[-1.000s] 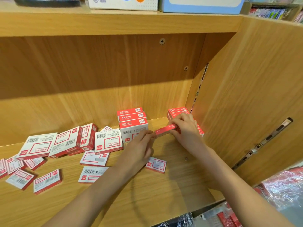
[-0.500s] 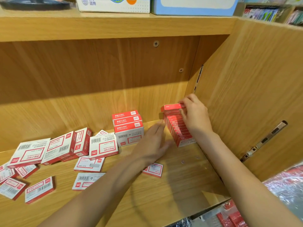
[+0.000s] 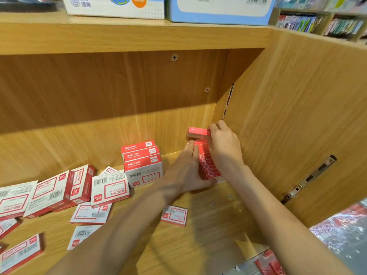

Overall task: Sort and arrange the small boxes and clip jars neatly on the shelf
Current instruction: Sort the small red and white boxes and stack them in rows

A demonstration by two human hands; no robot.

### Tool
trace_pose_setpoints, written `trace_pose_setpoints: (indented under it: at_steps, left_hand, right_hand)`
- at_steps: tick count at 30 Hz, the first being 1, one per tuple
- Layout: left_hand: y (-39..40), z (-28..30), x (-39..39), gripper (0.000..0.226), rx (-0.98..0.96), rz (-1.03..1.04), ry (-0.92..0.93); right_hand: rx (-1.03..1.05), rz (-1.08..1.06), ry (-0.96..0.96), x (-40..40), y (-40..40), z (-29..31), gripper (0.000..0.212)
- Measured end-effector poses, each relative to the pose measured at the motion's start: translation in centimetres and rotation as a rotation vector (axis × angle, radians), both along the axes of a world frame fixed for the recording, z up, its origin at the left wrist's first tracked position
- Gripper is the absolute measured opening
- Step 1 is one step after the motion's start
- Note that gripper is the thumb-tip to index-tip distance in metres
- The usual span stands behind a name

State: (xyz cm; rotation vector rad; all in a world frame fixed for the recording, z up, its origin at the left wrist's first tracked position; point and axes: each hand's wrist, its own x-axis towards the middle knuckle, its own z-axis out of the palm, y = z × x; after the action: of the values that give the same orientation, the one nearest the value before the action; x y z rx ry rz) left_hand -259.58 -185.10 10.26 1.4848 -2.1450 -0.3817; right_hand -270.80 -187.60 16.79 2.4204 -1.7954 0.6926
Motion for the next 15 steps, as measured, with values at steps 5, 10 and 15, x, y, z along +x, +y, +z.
trace_pose_setpoints:
  at_steps: [5,10,15]
  left_hand:
    - [0.5,-0.8,-0.2,0.116,-0.011,0.0,-0.097]
    - [0.8,-0.4,-0.2,0.118,0.012,-0.008,-0.117]
    - [1.0,-0.7,-0.4,0.121,0.04,0.01,-0.126]
  right_hand:
    - [-0.026,0.038,0.067,0.5,-1.0,0.2,0.014]
    - [-0.009,0.063,0.172,1.0,-1.9,-0.3,0.017]
    - [0.049,0.095,0.201,1.2,-2.4,-0.7,0.018]
